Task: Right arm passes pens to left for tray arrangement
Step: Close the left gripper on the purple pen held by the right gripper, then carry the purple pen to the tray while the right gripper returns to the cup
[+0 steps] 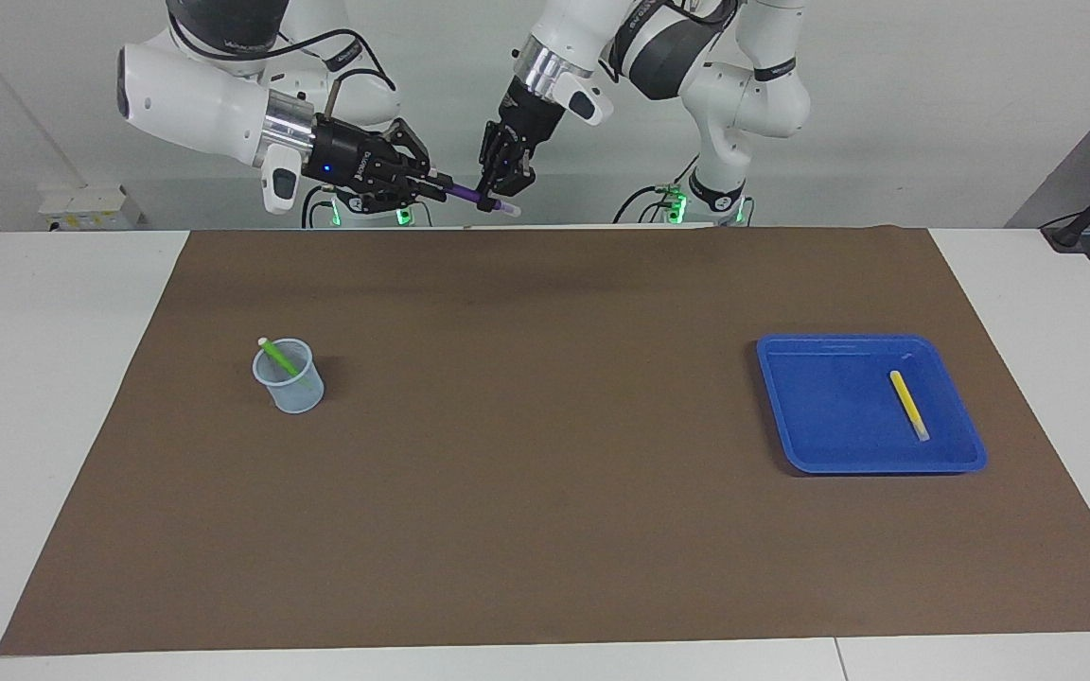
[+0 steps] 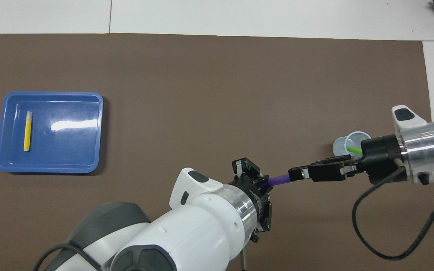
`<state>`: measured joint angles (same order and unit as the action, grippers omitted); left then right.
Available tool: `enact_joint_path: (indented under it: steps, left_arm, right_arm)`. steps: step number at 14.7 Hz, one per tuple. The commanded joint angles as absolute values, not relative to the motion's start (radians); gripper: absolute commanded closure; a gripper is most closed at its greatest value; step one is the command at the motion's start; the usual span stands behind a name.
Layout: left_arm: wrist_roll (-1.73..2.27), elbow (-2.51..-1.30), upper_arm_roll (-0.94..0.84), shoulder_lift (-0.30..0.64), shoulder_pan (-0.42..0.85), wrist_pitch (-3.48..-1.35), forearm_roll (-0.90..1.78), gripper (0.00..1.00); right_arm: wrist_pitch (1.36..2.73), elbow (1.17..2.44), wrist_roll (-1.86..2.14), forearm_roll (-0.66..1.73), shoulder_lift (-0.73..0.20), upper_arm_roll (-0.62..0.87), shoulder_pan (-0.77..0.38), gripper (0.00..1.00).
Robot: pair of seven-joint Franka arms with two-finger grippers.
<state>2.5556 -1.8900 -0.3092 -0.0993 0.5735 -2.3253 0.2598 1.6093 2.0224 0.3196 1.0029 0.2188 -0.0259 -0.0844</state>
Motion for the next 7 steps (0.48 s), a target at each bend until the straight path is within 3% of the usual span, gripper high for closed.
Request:
enact_joint_path:
  steps: [1, 2, 3, 4, 5, 6, 7]
  left_arm:
    - [2.635, -1.902, -0.298, -0.103, 0.610, -2.344, 0.193, 1.00]
    - [2.646, -1.902, -0.298, -0.103, 0.612, -2.344, 0.180, 1.00]
    - [2.646, -1.901, -0.298, -0.101, 0.612, -2.344, 0.176, 1.00]
    - [2.646, -1.901, -0.298, -0.101, 0.612, -2.344, 0.176, 1.00]
    - [2.646, -1.901, -0.298, -0.101, 0.612, -2.344, 0.175, 1.00]
    - [2.643, -1.902, -0.298, -0.101, 0.612, -2.344, 0.175, 1.00]
    - [2.637, -1.902, -0.298, -0.101, 0.612, -2.342, 0.175, 1.00]
  right_arm:
    - [1.611, 2.046, 0.319, 1.051, 0.244, -0.023, -0.081, 1.00]
    - [1.612, 2.042, 0.308, 1.049, 0.242, -0.021, -0.081, 1.00]
    - [1.620, 2.039, 0.273, 1.048, 0.241, -0.020, -0.081, 0.92]
    - [1.621, 2.036, 0.256, 1.034, 0.239, -0.015, -0.081, 0.47]
    - [1.623, 2.034, 0.255, 1.026, 0.238, -0.006, -0.084, 0.10]
    - [1.624, 2.034, 0.255, 1.020, 0.238, -0.006, -0.084, 0.00]
    - [1.624, 2.034, 0.255, 1.019, 0.236, -0.006, -0.084, 0.00]
